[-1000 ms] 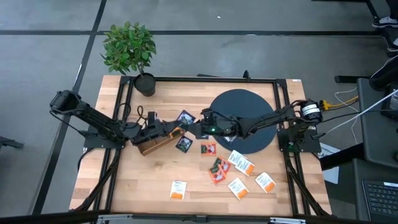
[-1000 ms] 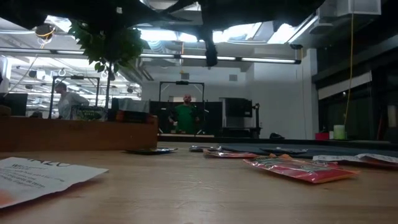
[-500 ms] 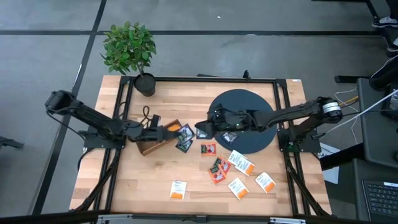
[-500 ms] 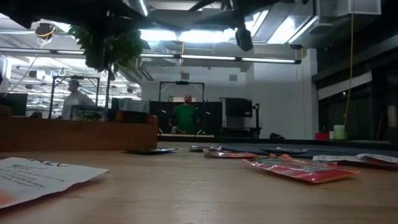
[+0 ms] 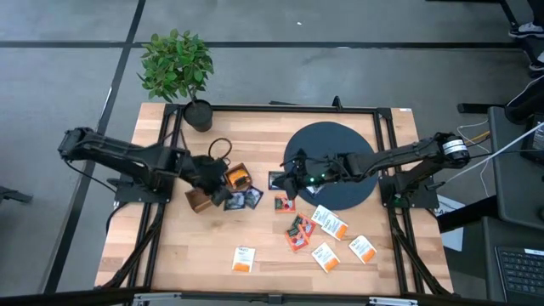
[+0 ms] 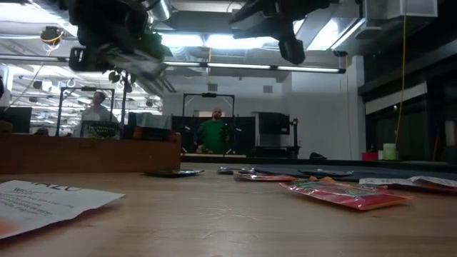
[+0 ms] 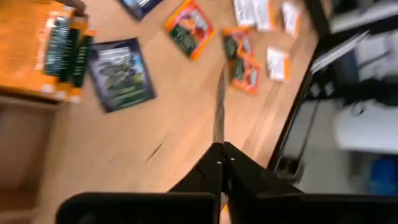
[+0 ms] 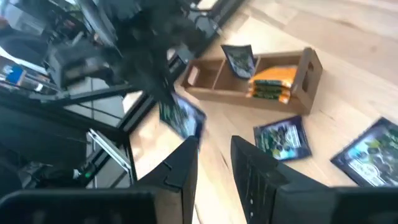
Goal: Pick & Place Tea
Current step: Put the black tea bag into the middle section of the wooden organizer
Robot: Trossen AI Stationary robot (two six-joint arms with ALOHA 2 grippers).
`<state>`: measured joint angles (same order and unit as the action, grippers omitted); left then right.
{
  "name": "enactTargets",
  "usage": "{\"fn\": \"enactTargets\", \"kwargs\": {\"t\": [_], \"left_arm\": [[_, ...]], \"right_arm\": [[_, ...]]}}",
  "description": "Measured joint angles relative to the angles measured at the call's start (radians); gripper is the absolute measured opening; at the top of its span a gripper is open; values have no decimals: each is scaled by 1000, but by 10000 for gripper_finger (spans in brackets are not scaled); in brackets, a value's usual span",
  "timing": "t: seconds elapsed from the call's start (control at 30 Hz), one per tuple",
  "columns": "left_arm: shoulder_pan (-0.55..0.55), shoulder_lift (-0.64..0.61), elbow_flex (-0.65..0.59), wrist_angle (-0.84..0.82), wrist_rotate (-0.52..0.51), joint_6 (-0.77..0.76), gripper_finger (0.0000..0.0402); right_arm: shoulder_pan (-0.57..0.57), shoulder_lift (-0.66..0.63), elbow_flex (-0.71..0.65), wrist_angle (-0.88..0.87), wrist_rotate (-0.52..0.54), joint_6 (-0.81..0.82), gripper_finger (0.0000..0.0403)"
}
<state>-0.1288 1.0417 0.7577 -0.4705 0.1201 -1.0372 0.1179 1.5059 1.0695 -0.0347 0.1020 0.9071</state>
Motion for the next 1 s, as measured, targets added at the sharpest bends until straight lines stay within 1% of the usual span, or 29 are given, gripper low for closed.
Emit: {"fn": "enactTargets", "kwargs": {"t": [0.13, 0.2, 0.27, 0.4, 0.57, 0.77, 0.83, 1.0], "left_arm": [[68, 30, 125, -254, 77, 142, 2], [107, 58, 177, -353, 111, 208, 2], [143, 93, 222, -464, 134, 281, 2], [194, 199, 307, -612, 143, 427, 2], [222, 358, 406, -741, 118, 582, 2], [230, 512, 532, -924, 11, 737, 2], [238, 552, 563, -959, -5, 765, 2], [250, 623, 617, -971, -12, 781, 2]], "right_arm": [[3, 0, 0, -32, 0, -21, 99], [3, 0, 0, -44, 0, -24, 99], [3, 0, 0, -56, 0, -33, 99], [3, 0, 0, -70, 0, -59, 99], [3, 0, 0, -81, 0, -95, 99], [3, 0, 0, -120, -1, -132, 99], [3, 0, 0, -132, -1, -153, 99], [3, 0, 0, -137, -1, -182, 99]]}}
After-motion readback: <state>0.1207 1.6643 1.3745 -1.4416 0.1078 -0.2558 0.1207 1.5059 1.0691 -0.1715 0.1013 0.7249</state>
